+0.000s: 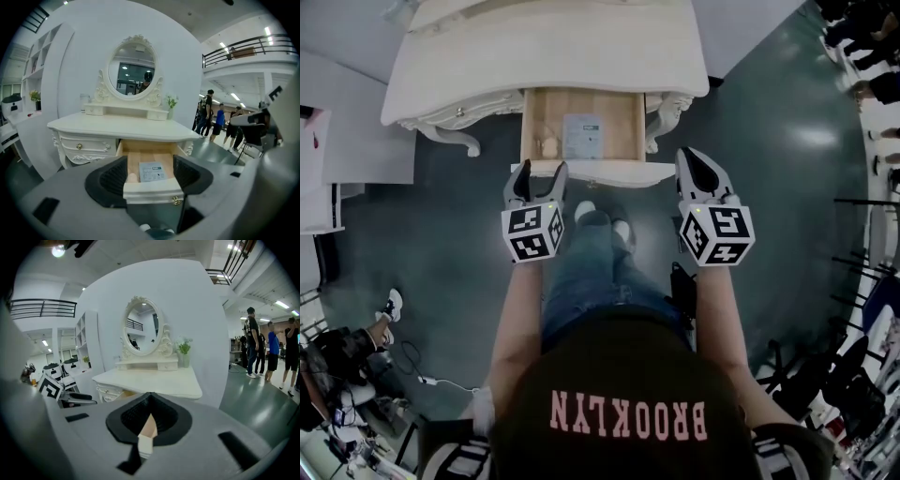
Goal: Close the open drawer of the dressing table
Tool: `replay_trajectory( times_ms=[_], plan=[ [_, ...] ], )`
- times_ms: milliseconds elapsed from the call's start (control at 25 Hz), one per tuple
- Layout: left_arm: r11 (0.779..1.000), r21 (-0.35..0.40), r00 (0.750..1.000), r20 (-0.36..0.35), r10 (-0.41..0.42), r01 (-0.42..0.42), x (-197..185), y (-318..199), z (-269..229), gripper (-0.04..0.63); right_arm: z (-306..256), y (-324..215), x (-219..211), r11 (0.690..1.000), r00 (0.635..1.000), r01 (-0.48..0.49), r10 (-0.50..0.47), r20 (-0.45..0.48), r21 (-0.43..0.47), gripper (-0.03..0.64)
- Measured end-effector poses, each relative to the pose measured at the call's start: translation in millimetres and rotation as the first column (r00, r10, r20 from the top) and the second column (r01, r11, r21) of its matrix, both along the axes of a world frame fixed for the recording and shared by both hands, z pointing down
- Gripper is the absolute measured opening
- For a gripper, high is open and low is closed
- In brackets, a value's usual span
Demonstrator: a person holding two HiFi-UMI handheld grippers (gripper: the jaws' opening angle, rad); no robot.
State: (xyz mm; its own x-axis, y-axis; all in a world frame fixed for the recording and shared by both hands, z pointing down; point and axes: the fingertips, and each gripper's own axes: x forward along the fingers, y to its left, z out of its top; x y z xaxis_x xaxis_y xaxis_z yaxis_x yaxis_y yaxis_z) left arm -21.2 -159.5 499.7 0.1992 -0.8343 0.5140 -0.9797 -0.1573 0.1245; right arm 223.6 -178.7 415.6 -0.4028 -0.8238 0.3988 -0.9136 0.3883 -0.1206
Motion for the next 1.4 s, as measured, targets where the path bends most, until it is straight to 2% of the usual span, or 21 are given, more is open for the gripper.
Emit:
replay_trajectory(
  times_ms=[200, 520, 880, 1200, 1400],
  plan=[
    [0.998, -0.065, 1.000, 0.006, -0.010, 0.011, -3, 5, 28, 0.309, 22, 4, -6, 0.998, 1.000, 0.012, -0.012, 0.002, -0.055, -0.003],
    [0.991, -0.133, 1.000, 0.007, 0.001, 0.000, 2, 19, 66, 0.367, 36, 5, -17, 0.995, 0.999, 0.034, -0.034, 0.001, -0.090, -0.003],
    [0.975, -0.222, 0.999, 0.041, 0.011, -0.002, -7, 20, 113, 0.371, 53, 13, -16, 0.989, 0.998, 0.054, -0.057, -0.018, -0.136, -0.003],
    [0.968, -0.252, 0.996, 0.083, 0.038, -0.016, -6, 16, 133, 0.371, 65, 11, -11, 0.986, 0.998, 0.048, -0.053, -0.023, -0.163, -0.003],
    [0.971, -0.240, 0.992, 0.120, 0.039, -0.009, -9, 13, 136, 0.371, 65, 9, -9, 0.985, 0.998, 0.049, -0.053, -0.021, -0.165, -0.003]
  ],
)
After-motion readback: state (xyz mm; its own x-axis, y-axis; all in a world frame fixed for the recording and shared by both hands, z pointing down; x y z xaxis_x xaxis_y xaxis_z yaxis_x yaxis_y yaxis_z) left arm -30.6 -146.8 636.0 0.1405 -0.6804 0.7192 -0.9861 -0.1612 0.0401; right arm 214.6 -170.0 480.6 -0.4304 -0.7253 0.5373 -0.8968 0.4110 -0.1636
